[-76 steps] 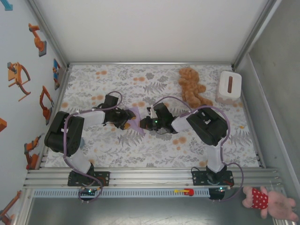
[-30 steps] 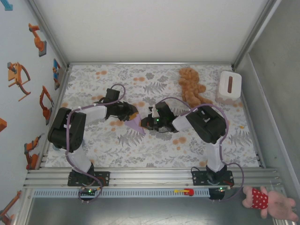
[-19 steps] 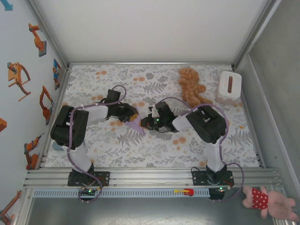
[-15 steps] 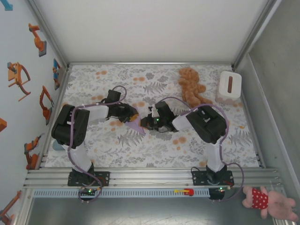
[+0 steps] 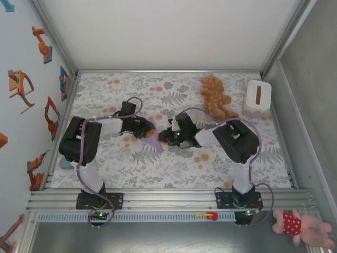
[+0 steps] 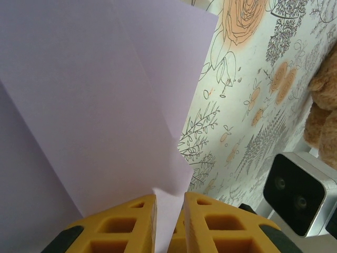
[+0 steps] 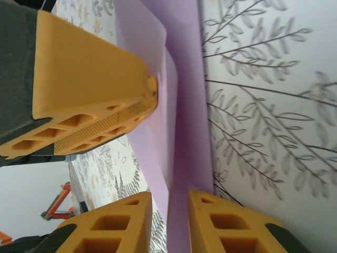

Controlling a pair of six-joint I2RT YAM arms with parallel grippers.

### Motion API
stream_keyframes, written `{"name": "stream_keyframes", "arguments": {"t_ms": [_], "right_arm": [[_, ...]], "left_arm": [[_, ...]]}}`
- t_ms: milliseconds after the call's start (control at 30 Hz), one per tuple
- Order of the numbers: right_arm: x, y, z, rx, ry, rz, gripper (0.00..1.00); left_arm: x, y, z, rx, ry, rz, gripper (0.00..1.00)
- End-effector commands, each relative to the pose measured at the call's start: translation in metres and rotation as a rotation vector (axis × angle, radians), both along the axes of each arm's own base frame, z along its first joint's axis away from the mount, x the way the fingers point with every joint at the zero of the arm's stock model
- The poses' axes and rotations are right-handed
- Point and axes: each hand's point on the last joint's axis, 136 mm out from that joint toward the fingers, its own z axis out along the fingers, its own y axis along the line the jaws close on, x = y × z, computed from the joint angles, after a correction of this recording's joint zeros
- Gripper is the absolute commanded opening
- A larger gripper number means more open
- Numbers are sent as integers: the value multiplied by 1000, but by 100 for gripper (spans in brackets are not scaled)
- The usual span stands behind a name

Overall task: Fold a paper plane with a square sheet of paper (pick it up from the middle)
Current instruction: Fourth fold the wing at the center of the table.

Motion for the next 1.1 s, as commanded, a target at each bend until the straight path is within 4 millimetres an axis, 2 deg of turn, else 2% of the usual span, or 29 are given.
{"name": "stream_keyframes", "arguments": {"t_ms": [0,133,233,433,533,833,1067], "right_arm": [[0,-14,3,-43,-15,-24,26],[3,-31,2,-137,-50,-54,29],[2,-36,1,-191,-76,-36,32],[-5,-29,5,-290,-151,34,47],[-6,-24,10,-337,-197,65,50],[-14,-10,3,-410,-229,149,51],[-16,-12,-10,-429,-199,157,47]], "left_arm": [[5,-3,6,-17,-10,-7,20],[5,-3,6,-16,-9,-5,20],[5,-3,5,-17,-9,-7,20],[5,-3,3,-15,-2,-4,20],[4,-3,3,-15,0,-3,20],[4,-3,2,-15,3,-2,20],[3,-3,1,-13,9,-1,20]]}}
